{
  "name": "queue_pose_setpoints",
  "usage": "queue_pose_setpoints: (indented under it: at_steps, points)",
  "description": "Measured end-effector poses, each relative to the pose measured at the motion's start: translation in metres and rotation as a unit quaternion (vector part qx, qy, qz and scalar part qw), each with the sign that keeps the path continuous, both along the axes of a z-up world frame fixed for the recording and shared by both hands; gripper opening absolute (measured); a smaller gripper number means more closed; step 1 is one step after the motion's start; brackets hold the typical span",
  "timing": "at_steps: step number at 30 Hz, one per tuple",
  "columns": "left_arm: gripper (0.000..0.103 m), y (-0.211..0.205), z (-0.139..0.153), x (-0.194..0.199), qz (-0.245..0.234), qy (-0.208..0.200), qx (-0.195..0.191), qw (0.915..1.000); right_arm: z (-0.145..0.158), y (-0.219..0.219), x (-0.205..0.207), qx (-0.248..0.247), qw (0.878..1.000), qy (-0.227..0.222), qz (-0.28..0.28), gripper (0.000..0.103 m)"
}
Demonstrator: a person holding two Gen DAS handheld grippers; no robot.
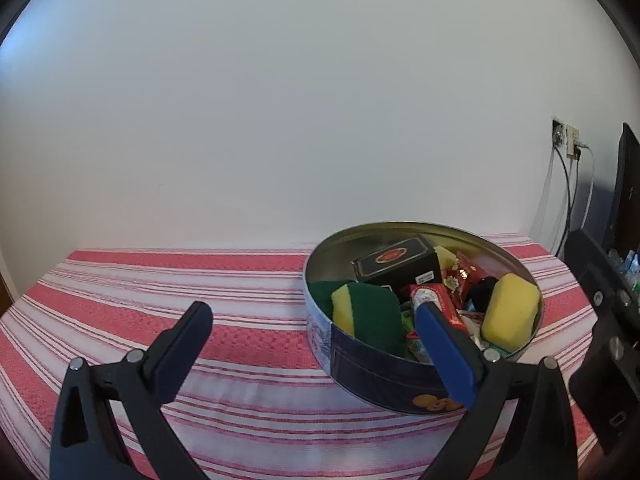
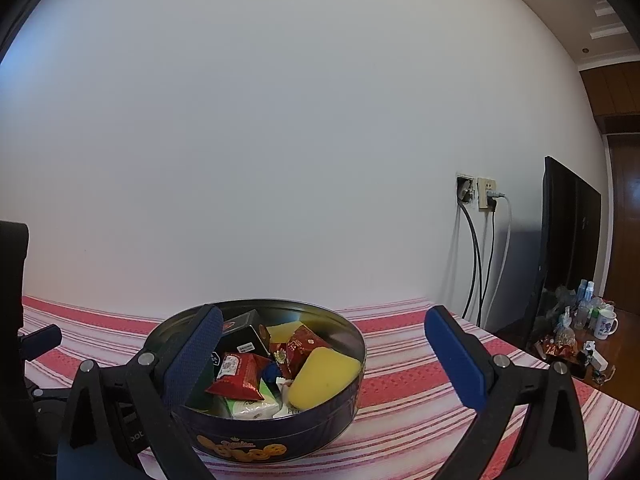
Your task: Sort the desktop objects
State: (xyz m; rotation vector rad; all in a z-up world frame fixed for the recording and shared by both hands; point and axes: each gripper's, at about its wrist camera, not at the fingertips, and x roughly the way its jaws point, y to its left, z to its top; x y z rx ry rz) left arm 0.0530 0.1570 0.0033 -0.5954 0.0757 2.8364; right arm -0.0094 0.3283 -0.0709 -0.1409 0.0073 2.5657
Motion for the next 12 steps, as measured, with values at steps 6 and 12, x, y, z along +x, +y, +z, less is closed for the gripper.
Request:
queue_pose_setpoints:
  at_steps: [6, 12]
  points:
    - [0.102, -0.0035, -0.0001, -0.0018, 0.000, -0.008, 0.012, 0.9999, -0.0007, -0.0008, -0.0007, 0.000, 1.000, -0.003, -0.001, 0.103]
    - [0.103, -0.0029, -0.0005, -0.0027, -0.001, -0.008, 0.008, 0.9999, 0.0003, 0.0029, 0.0022, -0.003, 1.000, 0.001, -0.023, 0.103]
